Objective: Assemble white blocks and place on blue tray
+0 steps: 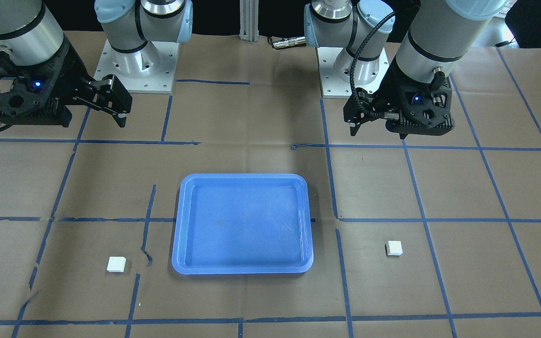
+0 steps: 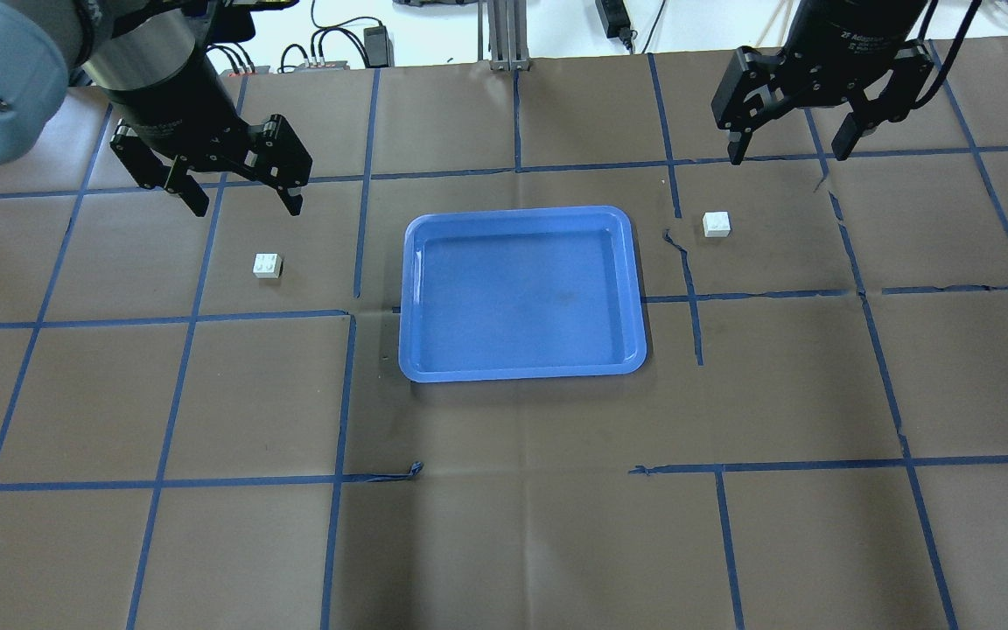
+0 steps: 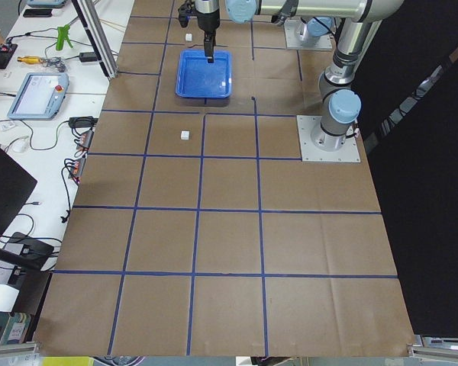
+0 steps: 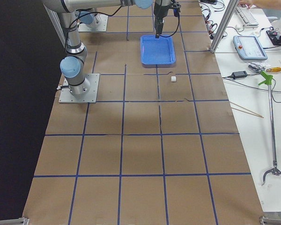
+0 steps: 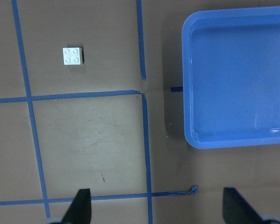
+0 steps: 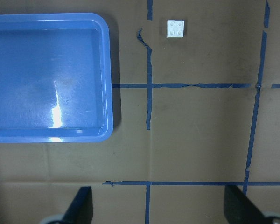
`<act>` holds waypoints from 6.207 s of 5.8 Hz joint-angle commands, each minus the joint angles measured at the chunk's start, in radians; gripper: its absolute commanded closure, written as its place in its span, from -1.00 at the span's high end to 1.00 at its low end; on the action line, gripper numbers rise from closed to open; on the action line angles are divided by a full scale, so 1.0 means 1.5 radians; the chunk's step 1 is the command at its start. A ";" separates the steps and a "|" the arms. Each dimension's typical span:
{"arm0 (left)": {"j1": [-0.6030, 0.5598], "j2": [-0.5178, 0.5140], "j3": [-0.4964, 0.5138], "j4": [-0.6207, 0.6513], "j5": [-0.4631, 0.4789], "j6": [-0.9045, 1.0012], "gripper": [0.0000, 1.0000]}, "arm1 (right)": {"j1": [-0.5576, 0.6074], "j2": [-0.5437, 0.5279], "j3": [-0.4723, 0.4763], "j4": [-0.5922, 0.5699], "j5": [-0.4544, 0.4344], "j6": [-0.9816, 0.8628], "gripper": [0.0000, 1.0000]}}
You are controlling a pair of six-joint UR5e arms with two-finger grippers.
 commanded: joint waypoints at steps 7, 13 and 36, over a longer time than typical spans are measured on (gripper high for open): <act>0.099 -0.156 -0.043 0.196 0.000 0.017 0.98 | 0.000 -0.001 -0.008 0.008 -0.002 -0.127 1.00; 0.131 -0.344 -0.071 0.353 0.018 0.089 0.89 | -0.059 0.083 -0.038 -0.107 -0.030 -1.085 1.00; -0.218 -0.194 -0.048 0.266 0.014 0.671 0.96 | -0.223 0.347 0.153 -0.432 0.437 -1.333 -0.49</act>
